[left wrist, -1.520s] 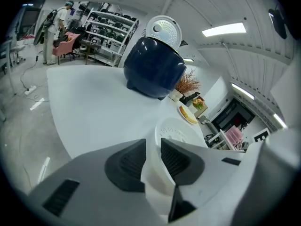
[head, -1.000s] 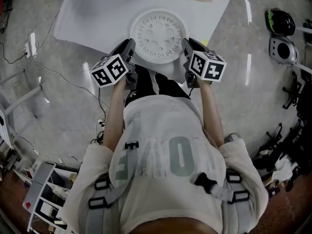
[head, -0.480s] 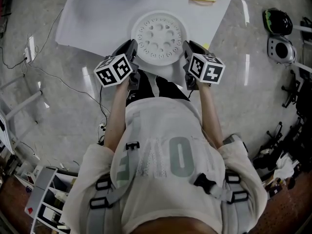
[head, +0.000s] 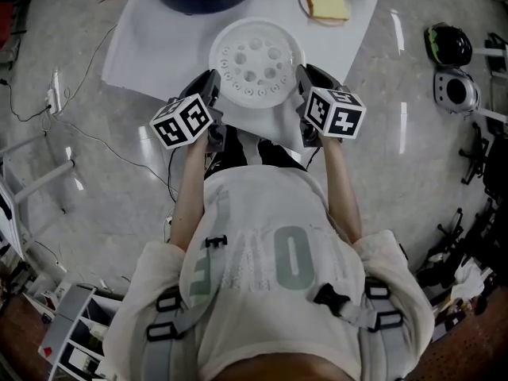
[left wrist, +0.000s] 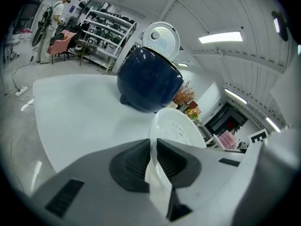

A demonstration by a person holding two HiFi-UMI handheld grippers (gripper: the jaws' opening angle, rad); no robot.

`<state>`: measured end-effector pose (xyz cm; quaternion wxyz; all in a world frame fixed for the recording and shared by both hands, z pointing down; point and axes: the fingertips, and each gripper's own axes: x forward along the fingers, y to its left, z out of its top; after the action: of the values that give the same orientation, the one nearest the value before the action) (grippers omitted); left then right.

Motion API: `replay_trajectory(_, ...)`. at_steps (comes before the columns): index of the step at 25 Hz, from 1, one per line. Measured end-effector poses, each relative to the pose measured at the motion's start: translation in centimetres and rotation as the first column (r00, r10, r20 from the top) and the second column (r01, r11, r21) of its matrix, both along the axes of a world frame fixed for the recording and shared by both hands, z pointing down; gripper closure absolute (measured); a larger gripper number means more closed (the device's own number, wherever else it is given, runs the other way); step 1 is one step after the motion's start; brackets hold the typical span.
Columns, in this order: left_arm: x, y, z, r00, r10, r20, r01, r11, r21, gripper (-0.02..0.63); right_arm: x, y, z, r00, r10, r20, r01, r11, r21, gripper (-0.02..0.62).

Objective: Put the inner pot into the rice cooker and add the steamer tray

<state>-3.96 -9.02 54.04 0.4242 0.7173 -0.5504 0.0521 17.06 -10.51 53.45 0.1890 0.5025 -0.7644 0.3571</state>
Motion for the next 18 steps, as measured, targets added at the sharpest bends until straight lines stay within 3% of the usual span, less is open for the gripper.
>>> replay_trajectory(8, -2.5, -1.9, -4.0, 1.0, -0.022, 0.0, 0.022, 0.996, 0.086, 0.551, -2.6, -2.3, -4.5, 1.0, -0.022, 0.011, 0.021, 0.994, 0.11, 0.534)
replay_trajectory(18, -4.3, -4.1, -10.1, 0.999, -0.048, 0.026, 0.041, 0.973, 0.229, 0.551, -4.4, -4.8, -11.2, 0.996, -0.045, 0.074, 0.026, 0.971, 0.238, 0.541)
